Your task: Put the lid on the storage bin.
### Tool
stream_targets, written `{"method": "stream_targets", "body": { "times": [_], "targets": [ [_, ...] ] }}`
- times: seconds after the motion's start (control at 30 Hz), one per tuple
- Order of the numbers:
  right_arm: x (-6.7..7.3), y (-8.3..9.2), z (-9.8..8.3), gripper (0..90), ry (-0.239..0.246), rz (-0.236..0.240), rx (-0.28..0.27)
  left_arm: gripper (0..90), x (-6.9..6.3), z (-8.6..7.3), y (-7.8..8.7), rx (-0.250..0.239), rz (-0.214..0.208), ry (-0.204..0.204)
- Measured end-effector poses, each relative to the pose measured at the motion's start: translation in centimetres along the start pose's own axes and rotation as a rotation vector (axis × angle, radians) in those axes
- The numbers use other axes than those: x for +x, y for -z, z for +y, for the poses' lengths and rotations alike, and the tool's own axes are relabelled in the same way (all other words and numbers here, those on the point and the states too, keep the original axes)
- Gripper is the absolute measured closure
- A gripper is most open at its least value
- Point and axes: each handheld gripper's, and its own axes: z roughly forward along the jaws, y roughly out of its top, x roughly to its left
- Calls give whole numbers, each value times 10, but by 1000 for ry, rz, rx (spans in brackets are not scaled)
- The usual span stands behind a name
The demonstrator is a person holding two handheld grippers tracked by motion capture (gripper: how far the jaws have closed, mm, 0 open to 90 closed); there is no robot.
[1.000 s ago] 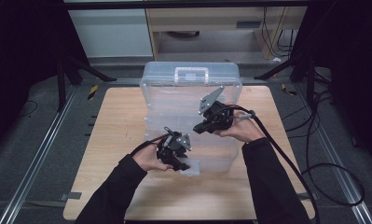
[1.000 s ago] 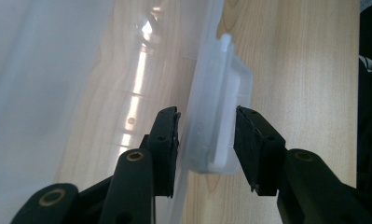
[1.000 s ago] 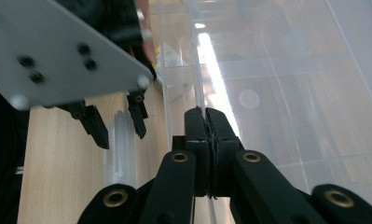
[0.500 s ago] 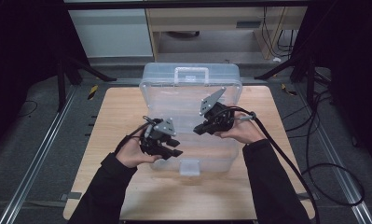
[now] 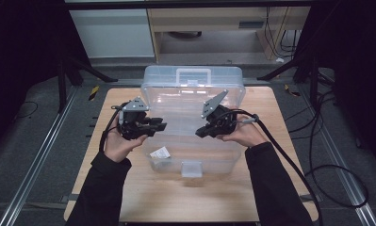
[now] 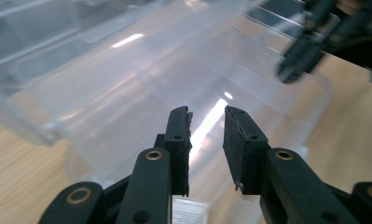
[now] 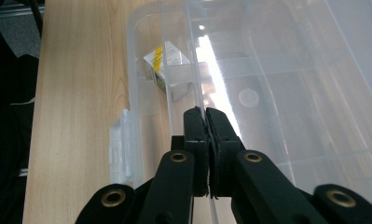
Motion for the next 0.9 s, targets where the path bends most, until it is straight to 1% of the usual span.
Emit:
{"method": "stream_targets", "body": {
  "times": [0.03, 0.07, 0.1, 0.17, 0.23, 0.33, 0.47, 0.6, 0.73, 0.9],
  "targets": [
    [0, 0, 0, 879, 0, -1, 1, 729, 2, -1, 0, -10, 3, 10],
    [1, 0, 0, 878, -6, -3, 0, 737, 5, -2, 1, -19, 22, 28],
    [1, 0, -1, 878, -7, -2, -3, 748, 7, -3, 2, -20, 39, 34],
    [1, 0, -3, 877, -16, 1, -12, 773, 10, -4, 2, -32, 55, 46],
    [1, -1, -4, 876, -17, 1, -21, 786, 13, -6, 3, -40, 86, 56],
    [4, -1, -5, 874, -22, -6, -23, 805, 18, -8, 3, -56, 102, 78],
    [6, -1, -7, 870, -26, -10, -24, 831, 21, -10, 5, -77, 122, 95],
    [8, -2, -7, 865, -30, -14, -24, 857, 22, -11, 8, -100, 132, 110],
    [11, -4, -8, 860, -28, -26, -20, 873, 25, -12, 11, -108, 123, 126],
    [15, -6, -9, 851, -34, -24, -10, 891, 26, -12, 13, -120, 122, 130]
  ]
}}
